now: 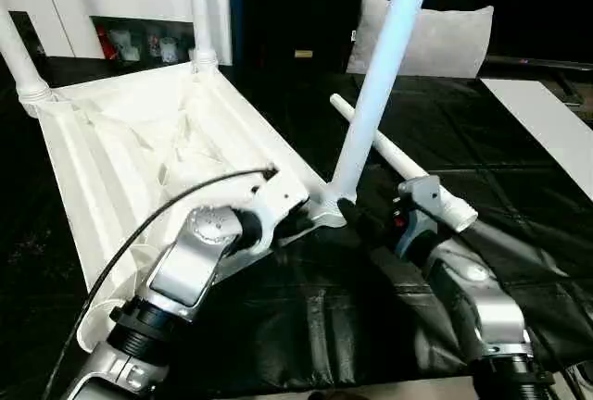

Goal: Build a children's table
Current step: Rotate leg to tighten

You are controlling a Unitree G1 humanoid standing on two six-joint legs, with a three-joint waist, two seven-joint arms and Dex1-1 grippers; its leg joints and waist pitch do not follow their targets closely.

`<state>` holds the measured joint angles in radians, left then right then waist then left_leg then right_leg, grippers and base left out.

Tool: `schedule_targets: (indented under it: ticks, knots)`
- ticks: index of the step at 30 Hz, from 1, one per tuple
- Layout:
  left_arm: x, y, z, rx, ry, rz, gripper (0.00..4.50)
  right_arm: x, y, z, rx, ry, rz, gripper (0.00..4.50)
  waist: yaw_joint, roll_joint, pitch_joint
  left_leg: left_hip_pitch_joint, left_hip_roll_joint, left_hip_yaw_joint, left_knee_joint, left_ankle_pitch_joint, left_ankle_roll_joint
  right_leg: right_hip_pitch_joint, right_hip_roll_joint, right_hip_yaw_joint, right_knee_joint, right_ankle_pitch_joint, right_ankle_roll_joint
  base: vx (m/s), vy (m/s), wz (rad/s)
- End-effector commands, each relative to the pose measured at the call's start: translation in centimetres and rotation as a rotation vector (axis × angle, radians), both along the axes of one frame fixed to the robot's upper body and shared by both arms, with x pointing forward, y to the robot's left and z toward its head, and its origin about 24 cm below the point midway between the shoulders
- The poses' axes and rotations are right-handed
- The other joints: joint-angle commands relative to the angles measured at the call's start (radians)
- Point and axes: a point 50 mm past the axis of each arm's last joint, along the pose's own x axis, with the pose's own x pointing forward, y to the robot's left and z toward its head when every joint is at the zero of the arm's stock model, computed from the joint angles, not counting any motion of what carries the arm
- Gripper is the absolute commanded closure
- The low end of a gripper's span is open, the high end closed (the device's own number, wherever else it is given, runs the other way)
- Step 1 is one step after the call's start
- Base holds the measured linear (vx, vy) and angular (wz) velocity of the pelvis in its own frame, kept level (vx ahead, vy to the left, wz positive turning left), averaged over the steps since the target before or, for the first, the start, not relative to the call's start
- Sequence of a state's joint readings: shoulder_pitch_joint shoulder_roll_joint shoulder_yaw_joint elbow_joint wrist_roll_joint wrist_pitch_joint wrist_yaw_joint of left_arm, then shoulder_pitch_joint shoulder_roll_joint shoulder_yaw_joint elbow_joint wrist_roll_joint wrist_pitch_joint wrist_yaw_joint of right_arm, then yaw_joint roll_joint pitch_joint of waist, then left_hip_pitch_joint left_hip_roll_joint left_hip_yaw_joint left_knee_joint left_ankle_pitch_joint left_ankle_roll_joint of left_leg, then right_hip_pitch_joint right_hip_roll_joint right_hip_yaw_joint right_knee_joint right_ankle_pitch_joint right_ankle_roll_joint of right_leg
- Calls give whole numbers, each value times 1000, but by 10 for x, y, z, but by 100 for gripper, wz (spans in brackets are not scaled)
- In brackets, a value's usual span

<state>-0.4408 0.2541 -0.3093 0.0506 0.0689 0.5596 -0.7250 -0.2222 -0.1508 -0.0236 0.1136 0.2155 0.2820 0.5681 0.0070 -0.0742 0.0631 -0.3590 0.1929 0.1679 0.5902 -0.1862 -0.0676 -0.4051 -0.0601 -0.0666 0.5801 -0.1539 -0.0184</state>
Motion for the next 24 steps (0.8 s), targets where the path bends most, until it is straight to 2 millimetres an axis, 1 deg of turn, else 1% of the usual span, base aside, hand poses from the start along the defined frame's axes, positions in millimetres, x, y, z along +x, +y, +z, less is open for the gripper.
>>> schedule_targets:
  ticks: [1, 2, 3, 5, 6, 7, 8, 9, 10, 11, 12, 13, 14, 15, 16, 17, 18, 19, 20, 21, 22, 23, 24]
  knots:
    - [-1, 3, 6, -16, -20, 2, 339, -3, -3, 6, 8, -13, 57, 0, 7, 4, -64, 1, 38, -9, -74, -233, 31, 45, -74, 46, -70, -357, -136, 0, 0, 0]
    - [-3, 10, 8, -8, -13, 16, 339, -6, -3, 8, 5, -7, 121, 0, 7, 5, -64, 2, 38, -10, -74, -233, 31, 46, -73, 46, -70, -355, -138, 0, 0, 0]
    - [-6, 21, 11, 11, -7, 32, 339, -8, -2, 10, 0, -3, 190, 0, 7, 4, -64, 0, 39, -11, -74, -231, 33, 51, -73, 45, -66, -349, -143, 0, 0, 0]
    - [-10, 35, 13, 35, 5, 61, 339, -11, 0, 11, 6, 10, 254, 0, 4, 6, -62, -1, 38, -10, -73, -233, 36, 49, -73, 45, -67, -367, -147, 0, 0, 0]
    - [-11, 39, 14, 44, 8, 71, 339, -11, 1, 12, 6, 11, 274, 0, 5, 7, -61, 1, 37, -8, -72, -234, 37, 46, -71, 45, -69, -376, -144, 0, 0, 0]
    - [-13, 47, 16, 61, 11, 83, 339, -12, 2, 12, 8, 16, 302, 0, 5, 5, -59, 4, 37, -7, -71, -242, 35, 42, -72, 45, -74, -403, -141, 0, 0, 0]
    - [-13, 47, 16, 61, 11, 83, 339, -12, 2, 12, 8, 16, 302, 0, 6, 8, -60, 5, 38, -9, -73, -240, 29, 42, -72, 45, -72, -408, -140, 0, 0, 0]
    - [-19, 67, 20, 104, 28, 112, 339, -13, 8, 13, 19, 35, 386, 0, 6, 8, -60, 5, 38, -9, -73, -239, 27, 41, -71, 44, -72, -406, -140, 0, 0, 0]
    - [-23, 76, 23, 124, 34, 121, 339, -13, 9, 13, 21, 51, 414, 0, 8, 5, -61, 4, 41, -12, -74, -234, 27, 44, -72, 44, -67, -385, -150, 0, 0, 0]
    - [-25, 81, 25, 136, 37, 125, 339, -13, 10, 13, 22, 61, 429, 0, 5, 9, -59, 3, 40, -12, -77, -236, 26, 43, -69, 44, -65, -380, -153, 0, 0, 0]
    - [-27, 85, 27, 146, 37, 126, 339, -12, 11, 13, 16, 61, 433, 0, 6, 11, -59, 9, 41, -11, -75, -241, 23, 39, -69, 45, -65, -379, -155, 0, 0, 0]
    - [-30, 93, 31, 165, 34, 129, 339, -8, 11, 13, 8, 61, 436, 0, 5, 8, -59, 7, 40, -12, -75, -243, 19, 41, -69, 45, -63, -378, -158, 0, 0, 0]
    - [-31, 96, 33, 171, 34, 130, 339, -7, 11, 14, 6, 61, 438, 0, 4, 10, -58, 8, 39, -11, -76, -253, 14, 39, -69, 45, -65, -385, -162, 0, 0, 0]
    - [-34, 102, 38, 189, 31, 137, 339, 1, 9, 13, -30, 42, 403, 0, 3, 10, -57, 9, 39, -11, -75, -259, 9, 38, -70, 45, -64, -393, -161, 0, 0, 0]
    - [-36, 107, 41, 202, 29, 145, 339, 8, 7, 13, -64, 22, 359, 0, 4, 9, -57, 12, 39, -12, -75, -267, 1, 35, -71, 45, -62, -407, -164, 0, 0, 0]
    - [-37, 110, 43, 212, 26, 152, 339, 15, 4, 13, -93, 5, 306, 0, 2, 9, -55, 11, 38, -12, -75, -274, -11, 32, -72, 45, -63, -423, -165, 0, 0, 0]
    - [-38, 115, 46, 219, 27, 163, 339, 24, -2, 13, -123, -16, 224, 0, 3, 7, -55, 13, 37, -10, -74, -280, -14, 30, -72, 44, -66, -433, -162, 0, 0, 0]
    - [-39, 117, 47, 225, 27, 171, 310, 29, -5, 14, -130, -26, 180, 0, 3, 9, -53, 15, 35, -10, -73, -291, -22, 27, -73, 46, -69, -454, -158, 0, 0, 0]
    - [-39, 122, 49, 244, 23, 186, 304, 34, -10, 15, -139, -35, 125, 0, 5, 7, -53, 19, 35, -9, -71, -300, -27, 26, -71, 45, -70, -470, -146, 0, 0, 0]
    - [-39, 124, 51, 258, 19, 196, 304, 38, -14, 16, -143, -40, 91, 0, 6, 8, -55, 20, 35, -10, -71, -301, -28, 26, -71, 45, -68, -468, -143, 0, 0, 0]
    - [-38, 130, 53, 282, 12, 221, 304, 41, -17, 16, -145, -46, 55, 0, 7, 7, -55, 16, 35, -11, -73, -298, -30, 28, -69, 45, -66, -458, -136, 0, 0, 0]
    - [-36, 137, 55, 312, 1, 254, 298, 42, -20, 17, -143, -49, 36, 0, 11, 9, -56, 18, 35, -10, -72, -298, -30, 27, -68, 47, -65, -446, -132, 0, 0, 0]
    - [-35, 138, 55, 318, -1, 262, 277, 42, -20, 17, -143, -49, 33, 0, 12, 8, -57, 17, 34, -9, -72, -296, -31, 28, -67, 46, -64, -439, -130, 0, 0, 0]
